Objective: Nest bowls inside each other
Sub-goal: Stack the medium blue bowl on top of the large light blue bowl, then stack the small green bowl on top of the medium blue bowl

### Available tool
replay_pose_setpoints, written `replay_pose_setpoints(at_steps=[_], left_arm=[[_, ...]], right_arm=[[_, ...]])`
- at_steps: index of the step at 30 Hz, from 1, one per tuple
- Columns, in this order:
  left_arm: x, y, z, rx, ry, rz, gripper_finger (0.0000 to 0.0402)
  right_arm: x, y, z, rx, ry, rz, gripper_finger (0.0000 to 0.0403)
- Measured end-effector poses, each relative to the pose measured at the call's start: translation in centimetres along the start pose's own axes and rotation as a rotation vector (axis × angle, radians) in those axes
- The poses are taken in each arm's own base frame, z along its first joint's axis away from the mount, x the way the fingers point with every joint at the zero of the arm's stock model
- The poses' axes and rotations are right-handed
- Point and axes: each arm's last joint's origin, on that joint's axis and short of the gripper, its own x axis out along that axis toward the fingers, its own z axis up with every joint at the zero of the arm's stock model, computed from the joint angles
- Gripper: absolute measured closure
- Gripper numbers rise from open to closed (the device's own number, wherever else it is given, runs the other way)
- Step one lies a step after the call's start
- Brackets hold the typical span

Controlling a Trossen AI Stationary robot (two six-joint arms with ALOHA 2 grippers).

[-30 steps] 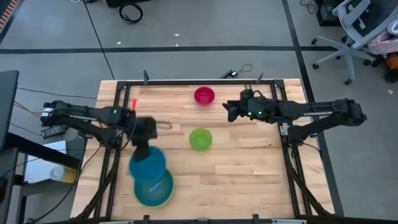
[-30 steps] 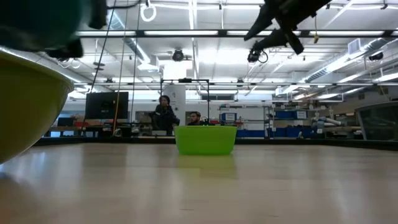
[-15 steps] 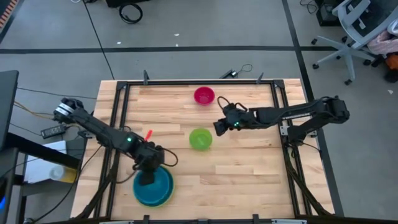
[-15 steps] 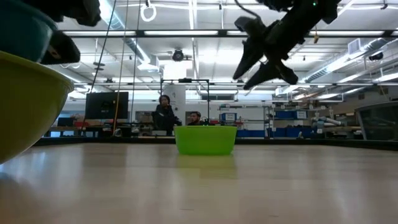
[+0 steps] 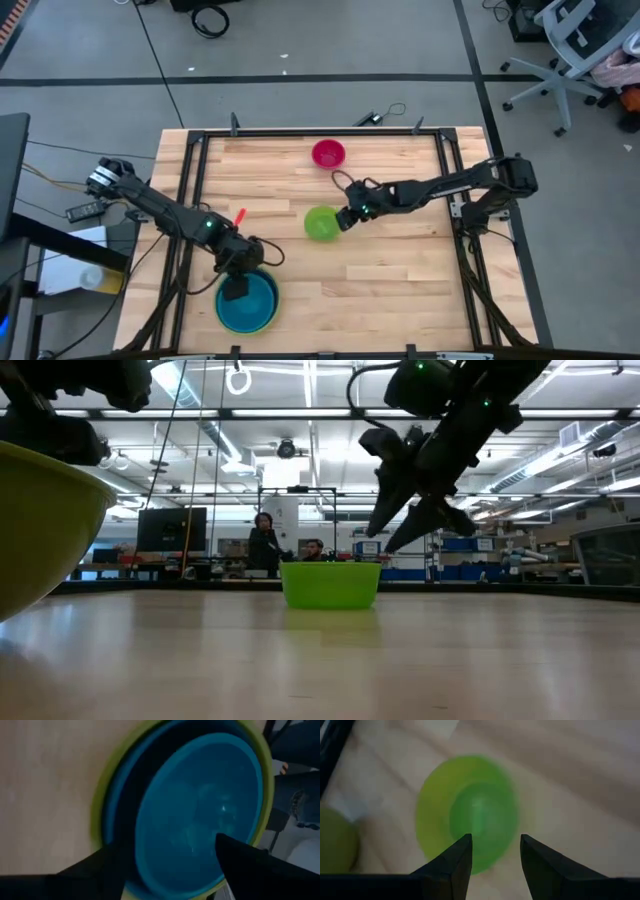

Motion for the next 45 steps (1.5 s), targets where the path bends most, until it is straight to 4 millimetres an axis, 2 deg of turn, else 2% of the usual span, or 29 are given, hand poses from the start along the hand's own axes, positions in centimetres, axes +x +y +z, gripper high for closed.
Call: replay_pose_setpoints(at_steps=[4, 10, 13, 15, 18, 20, 24, 29, 35, 40, 45], left_arm=[[-1.1, 0.5, 0.0, -0.062, -0.048, 0.012, 0.0101], [-2.4, 1.3, 0.3, -0.115, -0.172, 0.064, 0.0100], [-2.7, 1.9, 0.9, -0.146, -0.232, 0.106, 0.0100], [-2.9, 2.4, 1.3, -0.171, -0.261, 0.131, 0.0100], [-3.3, 3.2, 2.0, -0.210, -0.315, 0.163, 0.0100], [-3.5, 3.7, 2.6, -0.236, -0.357, 0.176, 0.0100], [-4.2, 4.6, 3.8, -0.293, -0.464, 0.188, 0.0100], [-5.5, 5.3, 5.9, -0.358, -0.701, 0.175, 0.0100], [-6.8, 6.0, 7.5, -0.351, -0.860, 0.145, 0.0100], [-7.4, 6.0, 8.1, -0.333, -0.930, 0.125, 0.0100], [-7.6, 6.0, 8.3, -0.339, -0.968, 0.127, 0.0100]], right_arm=[[2.0, 0.1, -1.0, -0.011, 0.026, 0.000, 0.0233], [4.0, -0.7, -1.8, 0.007, 0.043, -0.075, 0.0243], [4.4, -0.8, -1.9, 0.005, 0.047, -0.068, 0.0272], [4.3, -0.6, -2.0, -0.004, 0.044, -0.056, 0.0305], [3.9, -0.3, -1.8, -0.022, 0.032, -0.036, 0.0371], [3.4, 0.1, -1.6, -0.042, 0.011, -0.012, 0.0390], [1.7, 1.0, -1.0, -0.044, -0.078, 0.017, 0.0388], [-1.4, 2.6, -0.4, -0.085, -0.230, 0.077, 0.0395], [-3.7, 5.0, 0.8, -0.156, -0.360, 0.066, 0.0396], [-4.2, 6.1, 1.8, -0.183, -0.406, -0.121, 0.0397], [-3.1, 5.8, 2.6, -0.226, -0.402, -0.320, 0.0398]])
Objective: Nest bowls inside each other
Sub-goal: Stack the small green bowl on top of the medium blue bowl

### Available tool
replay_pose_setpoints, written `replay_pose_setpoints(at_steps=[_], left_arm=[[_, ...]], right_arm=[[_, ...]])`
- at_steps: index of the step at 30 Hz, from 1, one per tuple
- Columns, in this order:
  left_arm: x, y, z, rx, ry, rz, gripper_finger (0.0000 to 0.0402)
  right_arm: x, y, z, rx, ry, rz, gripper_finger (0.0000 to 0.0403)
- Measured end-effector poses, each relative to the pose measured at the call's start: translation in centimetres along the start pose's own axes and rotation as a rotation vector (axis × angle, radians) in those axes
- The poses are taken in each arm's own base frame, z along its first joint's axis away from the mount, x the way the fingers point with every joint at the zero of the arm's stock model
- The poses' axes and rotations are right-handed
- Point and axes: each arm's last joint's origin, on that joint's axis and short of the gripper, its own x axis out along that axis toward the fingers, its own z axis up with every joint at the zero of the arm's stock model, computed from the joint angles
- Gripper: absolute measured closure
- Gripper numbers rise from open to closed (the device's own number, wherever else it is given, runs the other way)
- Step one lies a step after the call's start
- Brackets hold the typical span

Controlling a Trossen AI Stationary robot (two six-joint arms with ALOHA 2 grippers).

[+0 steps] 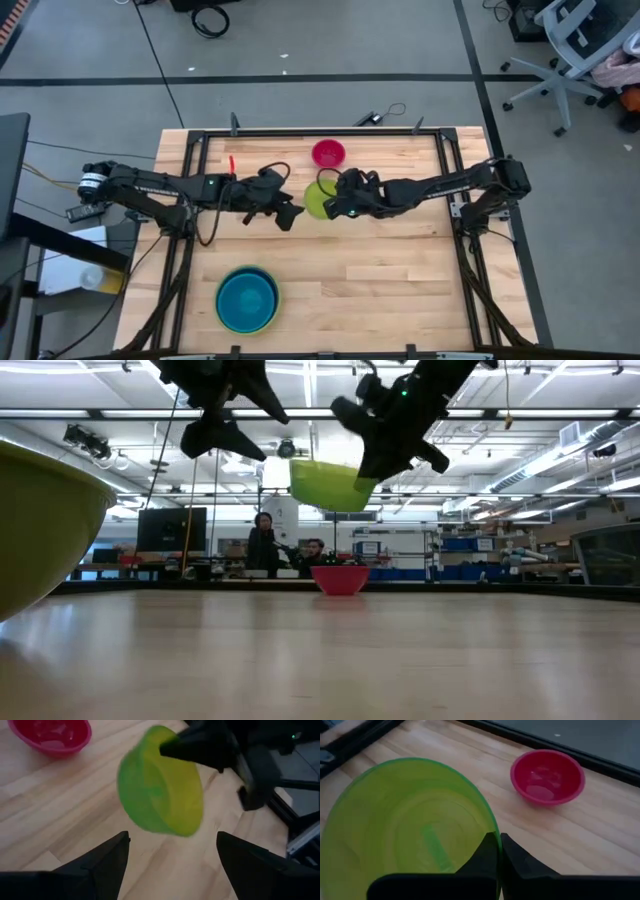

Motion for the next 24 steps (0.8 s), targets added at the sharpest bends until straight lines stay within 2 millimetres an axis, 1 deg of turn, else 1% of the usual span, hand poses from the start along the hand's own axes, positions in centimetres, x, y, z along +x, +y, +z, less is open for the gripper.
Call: replay_pose_setpoints(at_steps=[4, 7, 11, 13, 15, 17, 19, 21, 24], left_arm=[[0.1, 0.6, 0.5, -0.018, -0.041, 0.051, 0.0100], [0.3, 1.1, 0.9, -0.034, -0.052, 0.073, 0.0100], [1.1, 1.9, 1.3, -0.049, -0.060, 0.125, 0.0101], [1.5, 2.3, 1.5, -0.055, -0.061, 0.145, 0.0108], [1.9, 2.6, 1.5, -0.057, -0.051, 0.164, 0.0125], [2.2, 2.7, 1.4, -0.055, -0.039, 0.174, 0.0157], [2.2, 2.8, 1.3, -0.050, -0.025, 0.178, 0.0204], [2.2, 2.8, 1.3, -0.026, -0.023, 0.178, 0.0261], [2.2, 2.9, 1.2, 0.038, -0.014, 0.196, 0.0361]], right_arm=[[0.6, 0.3, 0.4, -0.003, 0.005, -0.014, 0.0398], [0.5, 0.8, 0.6, -0.011, -0.019, 0.014, 0.0398], [0.3, 1.0, 0.9, -0.035, -0.042, 0.037, 0.0398], [0.3, 1.1, 1.1, -0.067, -0.054, 0.048, 0.0398], [0.2, 1.4, 1.2, -0.101, -0.071, 0.064, 0.0397], [0.1, 1.6, 1.2, -0.131, -0.085, 0.080, 0.0393], [0.0, 1.9, 1.3, -0.147, -0.090, 0.117, 0.0382], [0.0, 2.0, 1.4, -0.142, -0.080, 0.153, 0.0367], [-0.1, 2.3, 1.4, -0.132, -0.055, 0.213, 0.0338]])
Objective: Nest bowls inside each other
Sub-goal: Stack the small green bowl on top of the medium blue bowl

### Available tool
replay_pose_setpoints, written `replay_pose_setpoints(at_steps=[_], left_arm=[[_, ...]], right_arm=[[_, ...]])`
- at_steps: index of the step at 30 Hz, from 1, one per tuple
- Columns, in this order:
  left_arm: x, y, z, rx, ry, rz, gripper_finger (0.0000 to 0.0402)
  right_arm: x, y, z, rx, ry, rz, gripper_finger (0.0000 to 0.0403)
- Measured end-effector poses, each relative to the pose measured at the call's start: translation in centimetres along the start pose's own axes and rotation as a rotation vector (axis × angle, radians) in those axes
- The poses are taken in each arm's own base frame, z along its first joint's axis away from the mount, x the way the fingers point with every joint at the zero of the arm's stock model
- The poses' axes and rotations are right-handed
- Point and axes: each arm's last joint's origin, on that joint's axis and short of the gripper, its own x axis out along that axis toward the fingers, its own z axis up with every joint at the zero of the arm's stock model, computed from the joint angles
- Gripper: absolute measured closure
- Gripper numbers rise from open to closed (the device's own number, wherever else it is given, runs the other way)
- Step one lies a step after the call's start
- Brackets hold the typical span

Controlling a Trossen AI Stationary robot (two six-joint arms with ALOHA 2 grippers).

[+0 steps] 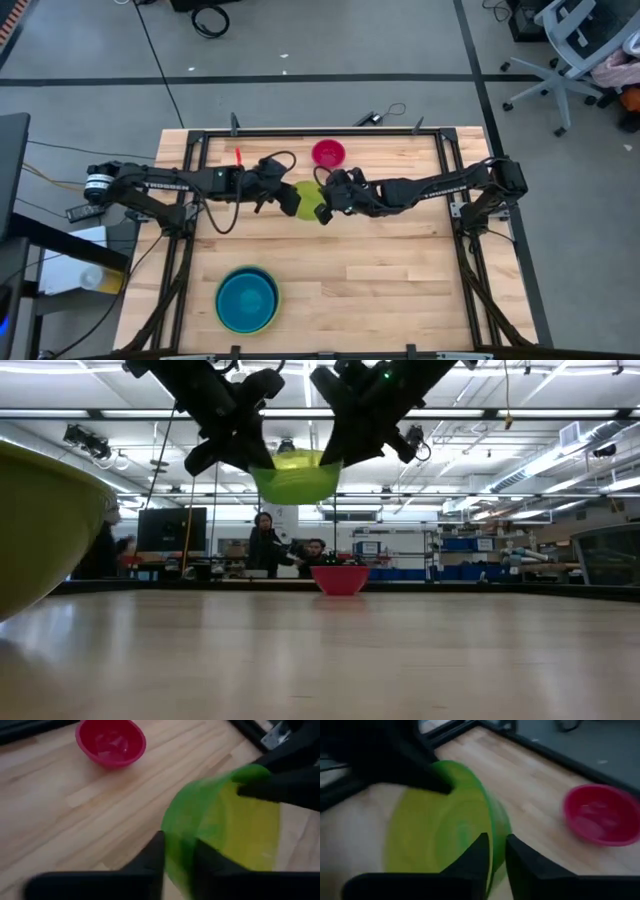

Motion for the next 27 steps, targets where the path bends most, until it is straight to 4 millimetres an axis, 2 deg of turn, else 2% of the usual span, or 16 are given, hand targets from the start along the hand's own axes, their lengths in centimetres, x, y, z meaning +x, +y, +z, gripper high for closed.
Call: replay_pose_setpoints(at_steps=[2, 5, 8, 12, 17, 20, 24, 27], left_arm=[[0.0, 0.2, -0.2, 0.043, 0.022, 0.019, 0.0386], [-0.1, 1.1, -0.6, 0.083, 0.118, 0.047, 0.0393], [-0.2, 1.7, -1.3, 0.103, 0.240, 0.036, 0.0398], [-2.3, 1.2, -1.7, 0.109, 0.340, -0.117, 0.0399], [-6.3, 1.3, -3.2, 0.141, 0.507, -0.236, 0.0400], [-8.7, 1.5, -4.5, 0.145, 0.596, -0.246, 0.0400], [-10.1, 0.7, -6.6, 0.193, 0.695, -0.241, 0.0401], [-10.3, -0.6, -8.2, 0.243, 0.749, -0.254, 0.0401]], right_arm=[[-0.3, 0.1, 0.4, 0.037, -0.002, 0.043, 0.0318], [-0.9, -0.5, 1.5, 0.084, -0.029, 0.066, 0.0287], [-1.3, -2.0, 2.9, 0.116, -0.102, -0.017, 0.0262], [0.2, -5.5, 4.3, 0.162, -0.146, -0.222, 0.0250], [3.7, -11.7, 4.9, 0.387, 0.003, -0.279, 0.0250], [4.8, -14.7, 4.8, 0.477, 0.075, -0.338, 0.0250], [6.6, -18.0, 4.4, 0.540, 0.155, -0.367, 0.0250], [8.0, -19.6, 3.7, 0.577, 0.225, -0.365, 0.0250]])
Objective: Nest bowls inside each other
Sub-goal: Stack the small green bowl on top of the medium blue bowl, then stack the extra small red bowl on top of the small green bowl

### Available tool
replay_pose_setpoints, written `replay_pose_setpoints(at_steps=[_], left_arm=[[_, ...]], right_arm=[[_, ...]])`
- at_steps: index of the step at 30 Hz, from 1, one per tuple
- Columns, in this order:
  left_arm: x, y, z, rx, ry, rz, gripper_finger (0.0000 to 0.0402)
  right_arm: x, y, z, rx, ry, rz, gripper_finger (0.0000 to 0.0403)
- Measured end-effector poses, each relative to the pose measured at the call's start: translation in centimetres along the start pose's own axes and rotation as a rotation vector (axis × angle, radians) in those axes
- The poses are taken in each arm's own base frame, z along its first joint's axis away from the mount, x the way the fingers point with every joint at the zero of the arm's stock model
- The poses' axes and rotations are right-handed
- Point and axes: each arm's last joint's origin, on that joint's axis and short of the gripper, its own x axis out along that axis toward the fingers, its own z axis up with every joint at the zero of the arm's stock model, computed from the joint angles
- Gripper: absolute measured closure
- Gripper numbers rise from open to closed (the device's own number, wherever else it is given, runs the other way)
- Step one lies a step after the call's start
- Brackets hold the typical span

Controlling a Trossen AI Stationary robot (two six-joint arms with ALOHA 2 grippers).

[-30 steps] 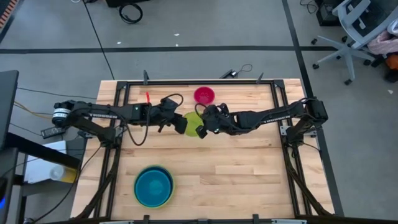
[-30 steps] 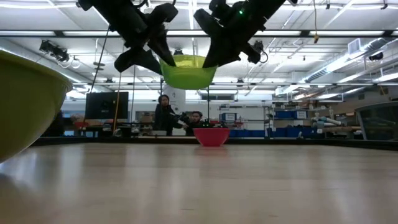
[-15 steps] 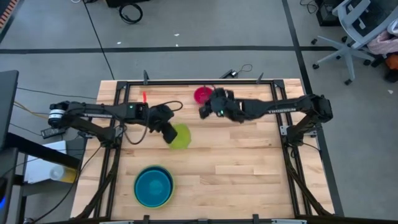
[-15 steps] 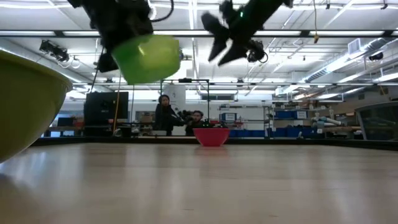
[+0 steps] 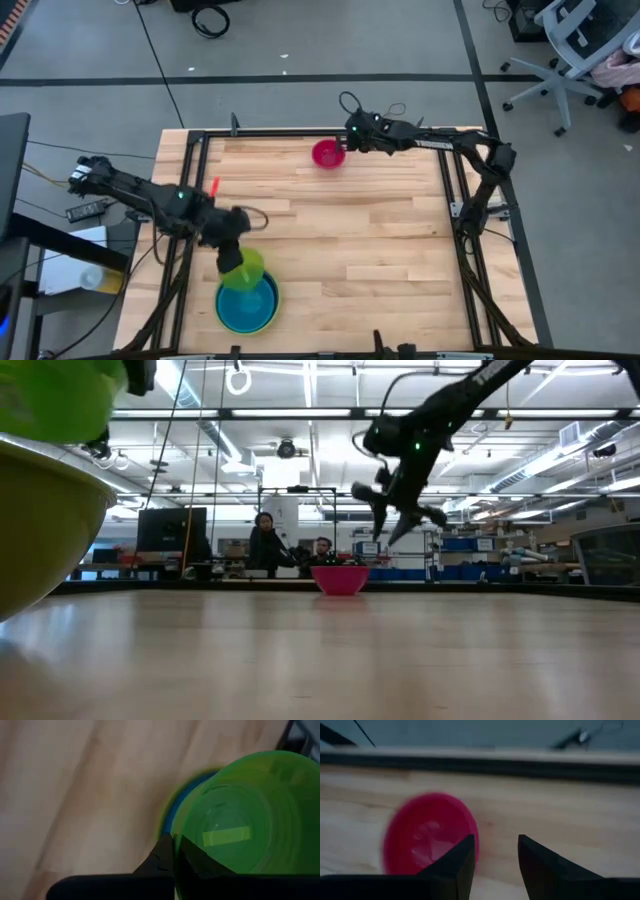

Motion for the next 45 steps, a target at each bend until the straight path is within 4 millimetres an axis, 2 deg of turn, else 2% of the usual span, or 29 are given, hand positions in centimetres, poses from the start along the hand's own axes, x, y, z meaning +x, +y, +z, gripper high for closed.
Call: replay_pose_setpoints(at_steps=[5, 14, 17, 20, 24, 26, 29, 33, 39, 45], left_arm=[[2.1, -1.6, -1.0, 0.035, 0.090, 0.041, 0.0401], [5.1, -3.6, -1.9, 0.062, 0.166, 0.065, 0.0400], [5.8, -3.7, -2.0, 0.068, 0.171, 0.086, 0.0384], [5.8, -3.7, -1.8, 0.048, 0.155, 0.080, 0.0352], [5.4, -3.6, -1.8, 0.013, 0.150, 0.080, 0.0295], [5.0, -3.4, -1.9, -0.006, 0.155, 0.091, 0.0264], [4.0, -2.8, -2.0, -0.050, 0.137, 0.101, 0.0221], [2.0, -1.3, -1.1, -0.127, -0.032, 0.153, 0.0188], [-0.1, 0.9, 2.7, -0.203, -0.350, 0.144, 0.0183], [-0.5, 1.5, 6.8, -0.162, -0.558, 0.066, 0.0183]], right_arm=[[2.8, -0.4, -0.7, 0.028, 0.096, 0.004, 0.0250], [4.4, 0.6, -2.2, 0.002, 0.120, 0.034, 0.0250], [5.2, 0.5, -2.4, 0.002, 0.125, 0.024, 0.0258], [5.9, 0.4, -2.6, -0.016, 0.148, 0.039, 0.0287], [6.0, 0.8, -3.1, -0.051, 0.155, 0.051, 0.0366], [5.1, 1.4, -3.3, -0.093, 0.145, 0.078, 0.0384], [3.5, 2.5, -4.4, -0.148, 0.153, 0.099, 0.0375], [-0.3, 5.2, -6.7, -0.240, 0.109, 0.182, 0.0382], [-4.5, 8.5, -11.9, -0.355, 0.049, 0.283, 0.0383], [-6.1, 9.6, -15.1, -0.349, 0.003, 0.284, 0.0383]])
